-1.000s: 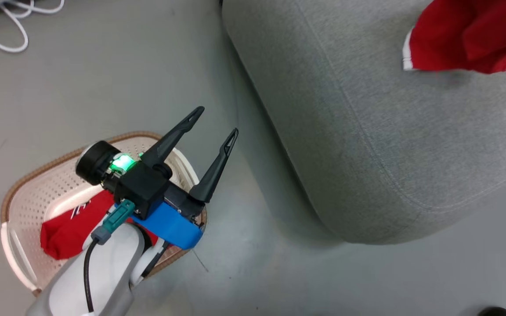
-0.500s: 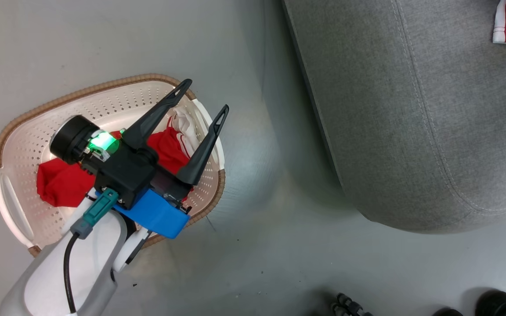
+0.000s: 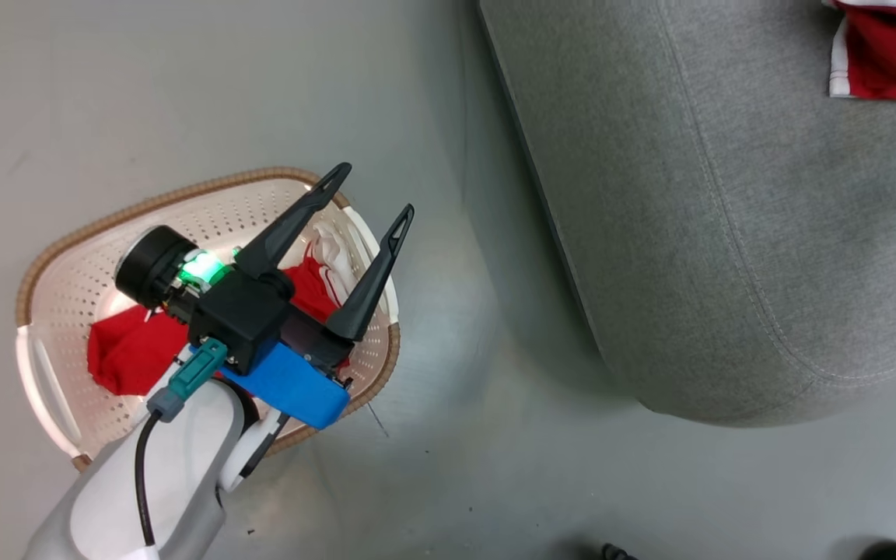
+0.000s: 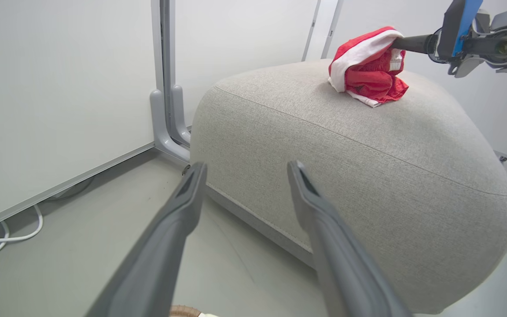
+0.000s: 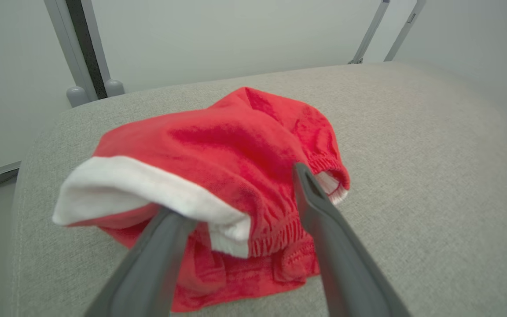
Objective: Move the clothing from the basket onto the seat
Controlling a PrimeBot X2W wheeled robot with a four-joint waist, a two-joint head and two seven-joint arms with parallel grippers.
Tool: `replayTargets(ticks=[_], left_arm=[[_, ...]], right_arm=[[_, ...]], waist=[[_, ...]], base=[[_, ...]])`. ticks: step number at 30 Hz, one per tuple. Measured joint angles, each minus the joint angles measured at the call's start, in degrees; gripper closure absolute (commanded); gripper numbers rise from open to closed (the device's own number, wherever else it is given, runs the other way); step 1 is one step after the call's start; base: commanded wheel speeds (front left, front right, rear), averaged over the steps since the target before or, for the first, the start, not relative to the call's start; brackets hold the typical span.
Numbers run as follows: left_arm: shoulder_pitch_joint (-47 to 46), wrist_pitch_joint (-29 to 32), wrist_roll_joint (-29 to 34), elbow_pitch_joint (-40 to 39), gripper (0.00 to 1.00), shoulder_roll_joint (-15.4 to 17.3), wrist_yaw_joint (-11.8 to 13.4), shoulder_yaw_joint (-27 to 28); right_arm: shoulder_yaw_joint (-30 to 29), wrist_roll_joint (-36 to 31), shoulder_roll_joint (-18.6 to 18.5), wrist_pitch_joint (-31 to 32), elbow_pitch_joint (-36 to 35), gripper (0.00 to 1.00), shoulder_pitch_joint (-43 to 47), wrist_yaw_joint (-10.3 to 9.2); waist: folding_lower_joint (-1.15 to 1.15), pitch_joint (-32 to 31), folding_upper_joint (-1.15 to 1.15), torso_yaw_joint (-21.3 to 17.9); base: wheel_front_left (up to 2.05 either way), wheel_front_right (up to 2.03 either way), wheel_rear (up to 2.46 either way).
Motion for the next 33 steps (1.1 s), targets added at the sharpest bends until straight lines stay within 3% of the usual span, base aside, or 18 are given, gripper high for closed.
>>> replayTargets(ticks=[14,21,33], left_arm=[[4.25,-3.52,-3.54,9.73,0.0,-5.8,-0.2,0.12],[10.53,-3.68,-4.45,11.38,0.0,-9.01,-0.19,5.04],[17.79,-3.68,-3.3,14.88,0.0,-13.02,-0.76,13.6]], right_arm=[[8.0,-2.7,0.62,-1.13,-0.88,0.0,9.91,0.0],[13.32,-1.51,3.01,-1.3,-7.99,0.0,18.36,0.0],[14.01,1.77,7.57,-0.51,-27.44,0.0,36.98,0.0]], waist=[[-0.01,-11.2,0.0,2.63],[-0.02,-18.89,0.0,4.77],[-0.02,-28.11,0.0,12.01]], base=[[0.0,0.0,0.0],[0.0,0.0,0.0],[0.0,0.0,0.0]])
